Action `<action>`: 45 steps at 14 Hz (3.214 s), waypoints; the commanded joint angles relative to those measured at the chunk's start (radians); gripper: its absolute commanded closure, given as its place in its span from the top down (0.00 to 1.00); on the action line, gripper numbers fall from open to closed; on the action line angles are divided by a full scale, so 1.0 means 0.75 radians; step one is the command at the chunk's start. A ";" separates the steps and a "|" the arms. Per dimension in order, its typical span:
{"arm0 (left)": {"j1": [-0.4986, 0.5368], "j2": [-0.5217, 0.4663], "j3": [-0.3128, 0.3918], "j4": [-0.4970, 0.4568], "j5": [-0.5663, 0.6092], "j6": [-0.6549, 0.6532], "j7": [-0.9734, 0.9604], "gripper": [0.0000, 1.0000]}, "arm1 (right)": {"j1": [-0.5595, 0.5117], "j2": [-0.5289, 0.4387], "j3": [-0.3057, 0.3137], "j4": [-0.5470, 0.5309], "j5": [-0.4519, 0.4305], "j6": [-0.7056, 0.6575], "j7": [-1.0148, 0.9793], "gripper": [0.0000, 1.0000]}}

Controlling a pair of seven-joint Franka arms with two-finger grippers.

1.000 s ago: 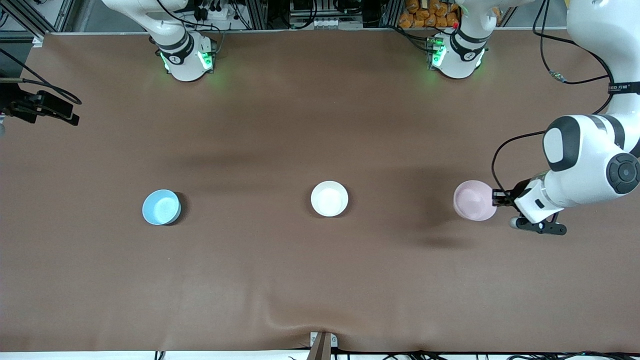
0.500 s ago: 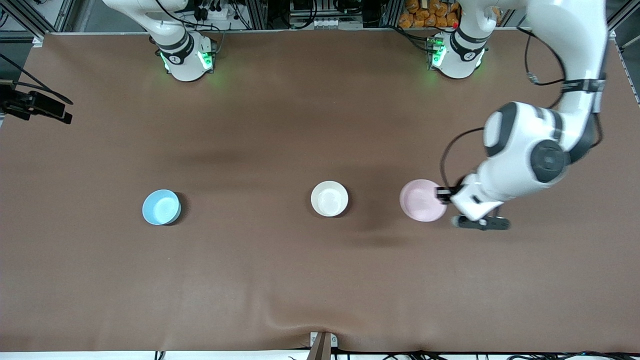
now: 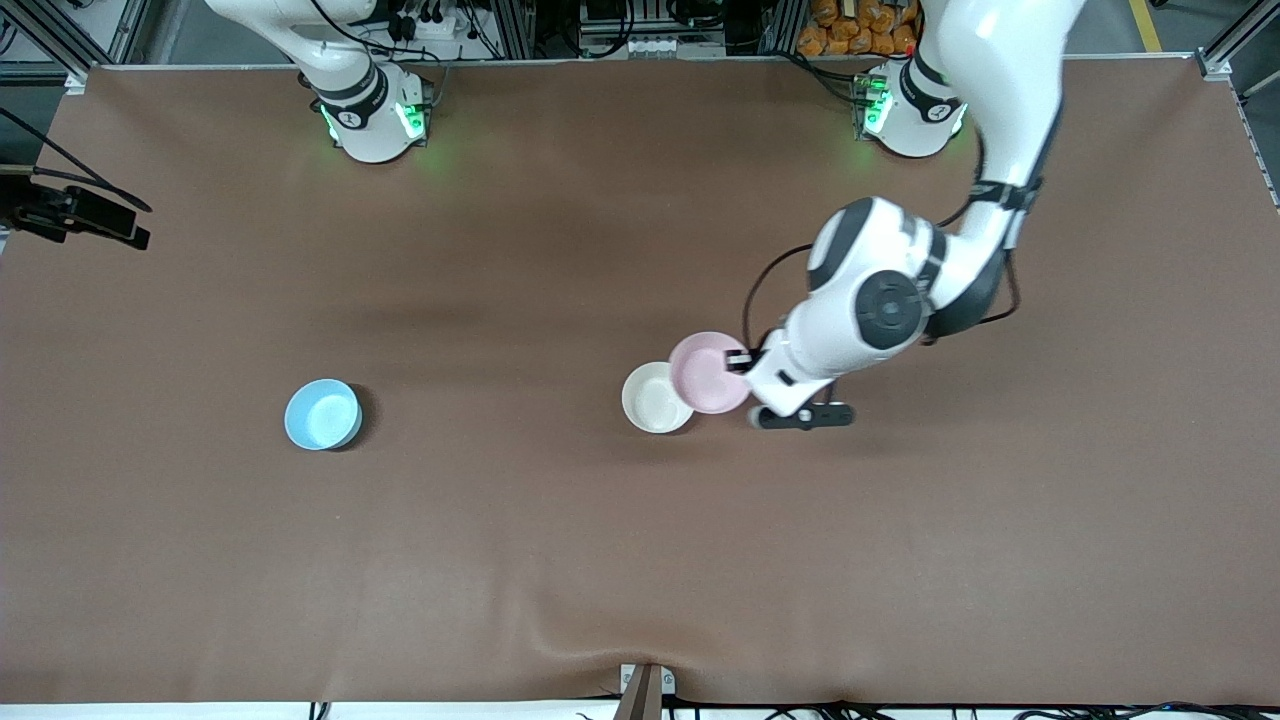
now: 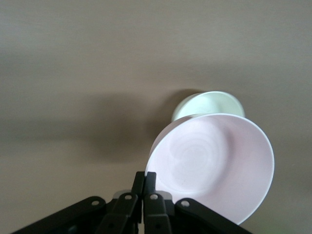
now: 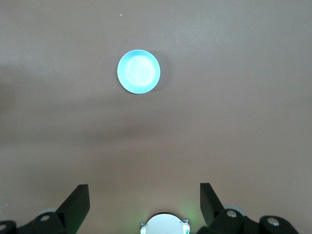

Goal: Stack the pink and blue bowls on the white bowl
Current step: 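Carry the pink bowl with the left gripper over the white bowl, then lower the pink bowl into the white bowl while the right gripper reaches the blue bowl, then open the left gripper and withdraw while the right gripper grasps the blue bowl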

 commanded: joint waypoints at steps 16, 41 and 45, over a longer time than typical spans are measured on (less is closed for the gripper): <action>-0.114 0.199 0.025 0.052 -0.009 0.226 -0.019 0.00 | -0.045 0.422 0.008 -0.109 0.005 0.398 -0.025 1.00; 0.070 -0.017 0.152 0.066 0.260 0.081 -0.005 1.00 | -0.043 0.715 0.014 -0.438 0.267 1.069 -0.115 0.00; 0.276 -0.097 0.070 0.058 0.281 0.014 0.221 1.00 | 0.020 0.598 0.020 -0.416 0.308 0.922 -0.033 0.00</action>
